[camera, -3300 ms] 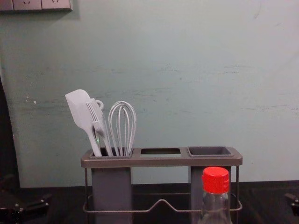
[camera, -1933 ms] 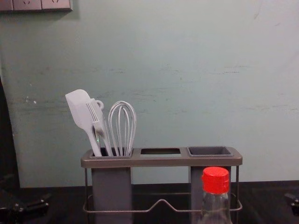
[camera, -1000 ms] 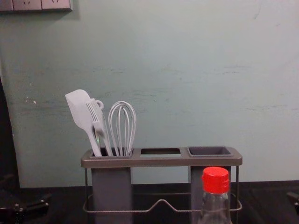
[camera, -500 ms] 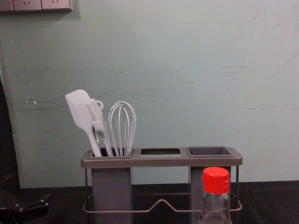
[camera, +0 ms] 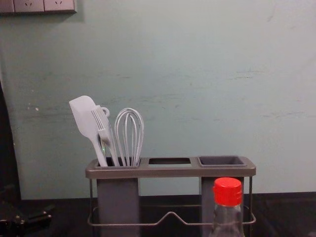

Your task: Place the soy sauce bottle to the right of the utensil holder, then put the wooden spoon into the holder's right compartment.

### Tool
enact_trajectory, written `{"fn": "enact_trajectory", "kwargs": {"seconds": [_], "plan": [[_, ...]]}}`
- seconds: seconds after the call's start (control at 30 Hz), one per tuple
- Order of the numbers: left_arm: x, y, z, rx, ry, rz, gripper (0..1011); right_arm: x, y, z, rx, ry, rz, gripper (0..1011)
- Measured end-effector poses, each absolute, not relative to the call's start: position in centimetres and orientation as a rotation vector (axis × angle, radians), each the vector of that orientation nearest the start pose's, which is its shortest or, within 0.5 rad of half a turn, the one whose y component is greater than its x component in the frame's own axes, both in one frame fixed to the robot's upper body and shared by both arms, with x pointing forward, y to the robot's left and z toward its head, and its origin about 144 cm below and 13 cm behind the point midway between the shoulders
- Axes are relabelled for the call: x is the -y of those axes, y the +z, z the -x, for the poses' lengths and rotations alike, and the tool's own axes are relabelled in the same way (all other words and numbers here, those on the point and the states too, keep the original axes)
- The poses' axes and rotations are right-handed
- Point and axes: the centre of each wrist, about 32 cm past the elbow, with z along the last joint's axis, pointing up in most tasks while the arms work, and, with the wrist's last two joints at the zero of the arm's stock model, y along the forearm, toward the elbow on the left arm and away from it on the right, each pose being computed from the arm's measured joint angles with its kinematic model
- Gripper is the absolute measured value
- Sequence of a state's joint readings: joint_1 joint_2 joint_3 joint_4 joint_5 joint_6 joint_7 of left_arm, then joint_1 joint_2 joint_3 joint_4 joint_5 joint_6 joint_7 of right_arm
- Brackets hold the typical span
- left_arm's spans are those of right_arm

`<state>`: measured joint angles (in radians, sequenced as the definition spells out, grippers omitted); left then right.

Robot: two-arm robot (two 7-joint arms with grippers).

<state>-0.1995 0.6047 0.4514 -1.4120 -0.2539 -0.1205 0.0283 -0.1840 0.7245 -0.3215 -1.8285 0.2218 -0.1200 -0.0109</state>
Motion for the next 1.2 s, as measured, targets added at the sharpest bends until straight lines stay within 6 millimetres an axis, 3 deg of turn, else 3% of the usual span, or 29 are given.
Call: {"fn": "enact_trajectory", "kwargs": {"seconds": [0.53,1.2], "plan": [[-31.0,114.0,-48.9,0.285,1.248,-0.304,1000,26.0,115.9,-37.3,0.214,-0.991,0.119,1004],[-31.0,114.0,-48.9,0.285,1.248,-0.304,1000,21.9,116.0,-41.8,0.137,-0.946,0.02,1004]]}}
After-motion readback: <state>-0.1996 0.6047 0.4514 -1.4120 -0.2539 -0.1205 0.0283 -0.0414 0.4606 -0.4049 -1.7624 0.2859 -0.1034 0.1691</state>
